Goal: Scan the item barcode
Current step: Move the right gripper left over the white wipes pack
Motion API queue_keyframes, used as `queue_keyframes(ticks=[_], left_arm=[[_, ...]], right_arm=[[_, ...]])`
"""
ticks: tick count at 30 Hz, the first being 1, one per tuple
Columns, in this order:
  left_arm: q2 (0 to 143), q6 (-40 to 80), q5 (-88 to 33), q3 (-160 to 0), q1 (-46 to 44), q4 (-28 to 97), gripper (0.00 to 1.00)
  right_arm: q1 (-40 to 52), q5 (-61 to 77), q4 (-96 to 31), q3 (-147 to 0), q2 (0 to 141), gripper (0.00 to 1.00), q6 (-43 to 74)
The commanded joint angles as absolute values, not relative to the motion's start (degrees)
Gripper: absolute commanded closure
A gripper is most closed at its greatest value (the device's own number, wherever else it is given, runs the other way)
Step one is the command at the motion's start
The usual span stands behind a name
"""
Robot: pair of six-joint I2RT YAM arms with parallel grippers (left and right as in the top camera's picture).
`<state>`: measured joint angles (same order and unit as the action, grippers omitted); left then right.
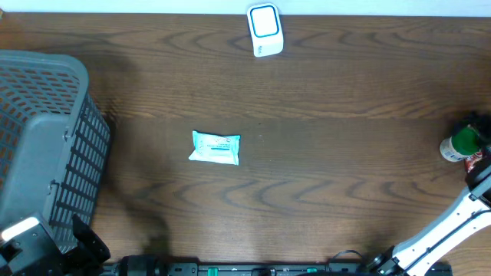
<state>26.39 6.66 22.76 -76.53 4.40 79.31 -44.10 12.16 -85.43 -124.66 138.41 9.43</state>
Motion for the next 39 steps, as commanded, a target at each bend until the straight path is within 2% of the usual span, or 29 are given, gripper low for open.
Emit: queue_keyframes(ticks=[1,7,10,12,15,18,24,28,30,35,39], left_arm=[[26.00,6.76,22.92,-76.71,4.60,79.31,0.12],[26.00,6.76,22.92,-76.71,4.60,79.31,0.12],[26.00,6.74,22.92,-76.71,4.60,79.31,0.12],[26.00,6.76,22.92,-76.71,4.60,79.31,0.12],[26.00,6.76,22.92,-76.71,4.60,79.31,0.12],[26.00,6.76,22.92,-76.71,4.60,79.31,0.12],[26.00,6.76,22.92,-76.71,4.60,79.31,0.12],[26.00,6.76,22.92,-76.71,4.60,79.31,0.12],[26.00,6.76,22.92,-76.71,4.60,79.29,0.12],[26.00,6.76,22.92,-76.71,4.60,79.29,0.12],[26.00,6.76,22.92,-76.71,4.60,79.31,0.12]], right_arm=[[-41.36,23.07,-86.63,-134.28,131.55,0.01,9.17],[-31.88,25.06,-87.42,-146.28,118.67,0.01,11.11],[-21.98,25.17,-86.98,-146.74,112.99,0.01,10.35],[-12.27,25.28,-86.85,-146.74,111.00,0.01,6.55],[2.50,26.24,-87.13,-146.06,111.42,0.01,-0.40],[13.89,26.13,-86.15,-143.81,114.02,0.01,-1.80],[25.91,40.07,-87.09,-138.34,125.54,0.01,-10.90],[31.00,30.83,-87.18,-137.14,132.97,0.01,-9.85],[34.59,19.79,-86.76,-137.14,135.87,0.01,-7.01],[43.75,-0.97,-86.56,-137.12,136.88,0.01,-0.25],[49.89,-9.34,-83.59,-136.49,137.43,0.01,5.96]])
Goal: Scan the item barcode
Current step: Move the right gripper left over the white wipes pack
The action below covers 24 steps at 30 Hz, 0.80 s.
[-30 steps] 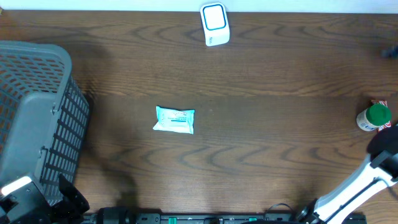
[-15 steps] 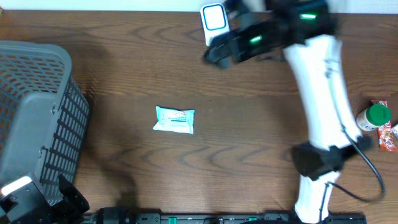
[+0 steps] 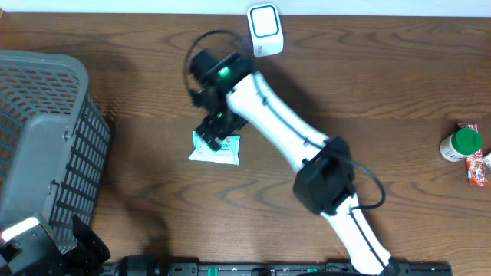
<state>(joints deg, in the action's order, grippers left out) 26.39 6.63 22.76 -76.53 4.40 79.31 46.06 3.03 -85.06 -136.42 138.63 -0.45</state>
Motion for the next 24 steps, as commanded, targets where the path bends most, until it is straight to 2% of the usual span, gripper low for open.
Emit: queue_keyframes(ticks=[1,11,24], left_arm=[[26.00,6.76,22.92,-76.71,4.60,79.31,0.12],[26.00,6.76,22.92,-76.71,4.60,79.31,0.12],[26.00,6.76,22.92,-76.71,4.60,79.31,0.12]], right_arm=[[51.57,-12.10,-82.08,-135.83,137.78,0.01,7.57],[58.81,-25.12,-69.45,-124.90,139.83,0.01,16.60],[59.09,-19.20,-61.49,-119.04,139.85,0.01,18.44]])
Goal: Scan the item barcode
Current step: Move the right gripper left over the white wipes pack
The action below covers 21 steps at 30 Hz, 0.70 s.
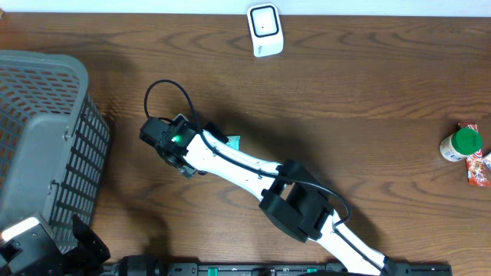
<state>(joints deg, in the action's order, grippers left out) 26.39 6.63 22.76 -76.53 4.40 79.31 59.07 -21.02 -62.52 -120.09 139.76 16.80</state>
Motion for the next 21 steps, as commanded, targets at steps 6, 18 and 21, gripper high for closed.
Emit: queue_keyframes(ticks=[6,18,21], left_arm=[[26.00,6.76,22.92,-76.71,4.60,79.31,0.12],[26.00,6.76,22.92,-76.71,4.60,79.31,0.12],[26.00,6.76,22.92,-76.71,4.60,79.31,0.12]], right_arm=[[59.35,-18.35,-58.89,-117.10,139.85,0.01,18.85],[59.07,-22.41,-56.69,-112.57,139.85,0.30,19.29],[59.05,-22.44,-56.73,-112.57,139.85,0.46,19.27]])
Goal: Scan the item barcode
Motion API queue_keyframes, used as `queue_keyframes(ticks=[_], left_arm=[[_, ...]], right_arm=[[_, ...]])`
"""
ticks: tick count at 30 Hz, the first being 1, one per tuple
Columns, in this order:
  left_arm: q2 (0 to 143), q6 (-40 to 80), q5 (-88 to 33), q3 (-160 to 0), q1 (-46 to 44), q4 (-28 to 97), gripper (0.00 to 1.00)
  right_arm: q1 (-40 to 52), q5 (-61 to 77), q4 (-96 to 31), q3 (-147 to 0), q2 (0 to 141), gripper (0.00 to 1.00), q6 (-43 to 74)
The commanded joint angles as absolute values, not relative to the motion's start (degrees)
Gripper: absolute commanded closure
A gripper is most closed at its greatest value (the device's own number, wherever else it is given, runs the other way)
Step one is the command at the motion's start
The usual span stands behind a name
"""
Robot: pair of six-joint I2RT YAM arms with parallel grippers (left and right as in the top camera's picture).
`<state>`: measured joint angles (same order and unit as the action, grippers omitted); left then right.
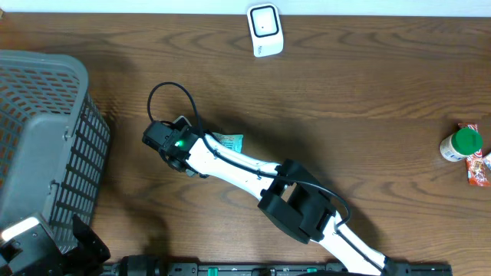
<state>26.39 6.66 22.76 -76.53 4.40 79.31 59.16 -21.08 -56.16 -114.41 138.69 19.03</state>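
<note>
A teal and white packet (pixel 229 141) lies left of the table's middle, mostly covered by my right arm. That arm reaches in from the bottom right, and its wrist (pixel 173 142), with a green light on it, sits just left of the packet. Its fingers are hidden under the wrist, so grip and contact cannot be told. The white barcode scanner (pixel 265 30) stands at the far edge, its window dark. My left arm (pixel 27 239) rests at the bottom left corner, fingers unclear.
A large grey mesh basket (pixel 46 138) fills the left side. At the right edge stand a green-capped bottle (pixel 460 145) and a red snack packet (pixel 478 170). The right arm's elbow (pixel 301 208) hangs over the near middle of the table.
The right wrist has shifted slightly right, and a bit more of the teal packet shows beside the arm. Nothing else has changed.
The packet first lay alone with both arms parked at the corners. Then the right arm stood over it, fingers pointing down at its left part, with the scanner's window rim lit blue. Later the wrist lay low left of the packet, covering it, and the window was dark.
</note>
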Motion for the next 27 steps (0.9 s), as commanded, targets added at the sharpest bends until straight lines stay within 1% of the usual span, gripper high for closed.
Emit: queue_keyframes(ticks=[1,2,3,5,6,7,12,14,18,20,21,22,25,27], left_arm=[[26.00,6.76,22.92,-76.71,4.60,79.31,0.12],[26.00,6.76,22.92,-76.71,4.60,79.31,0.12],[26.00,6.76,22.92,-76.71,4.60,79.31,0.12],[26.00,6.74,22.92,-76.71,4.60,79.31,0.12],[26.00,6.76,22.92,-76.71,4.60,79.31,0.12],[26.00,6.76,22.92,-76.71,4.60,79.31,0.12],[26.00,6.76,22.92,-76.71,4.60,79.31,0.12],[26.00,6.76,22.92,-76.71,4.60,79.31,0.12],[26.00,6.76,22.92,-76.71,4.60,79.31,0.12],[26.00,6.76,22.92,-76.71,4.60,79.31,0.12],[26.00,6.76,22.92,-76.71,4.60,79.31,0.12],[26.00,6.74,22.92,-76.71,4.60,79.31,0.12],[26.00,6.76,22.92,-76.71,4.60,79.31,0.12],[26.00,6.76,22.92,-76.71,4.60,79.31,0.12]], right_arm=[[59.02,-22.41,-56.73,-112.57,139.85,0.53,19.25],[59.02,-22.41,-56.80,-112.60,139.85,0.60,19.20],[59.02,-22.41,-56.84,-112.62,139.83,0.72,18.87],[58.94,-22.33,-58.06,-113.56,139.72,0.93,17.98],[58.85,-22.24,-58.89,-114.13,139.61,0.98,17.56],[58.63,-22.15,-60.29,-115.26,139.37,0.99,16.78],[57.58,-19.90,-67.20,-121.91,137.14,0.99,13.32],[56.95,-15.68,-69.52,-124.81,135.39,0.99,11.22],[54.85,-2.98,-71.42,-127.50,130.47,0.99,8.62],[53.84,-0.95,-72.29,-127.50,129.19,0.98,8.29],[52.97,-2.42,-73.63,-127.42,129.05,0.39,8.27],[51.99,-2.37,-75.77,-127.22,129.49,0.01,8.78],[49.34,2.79,-79.24,-127.04,129.49,0.01,12.40],[46.48,9.98,-79.26,-127.04,129.47,0.01,12.38]])
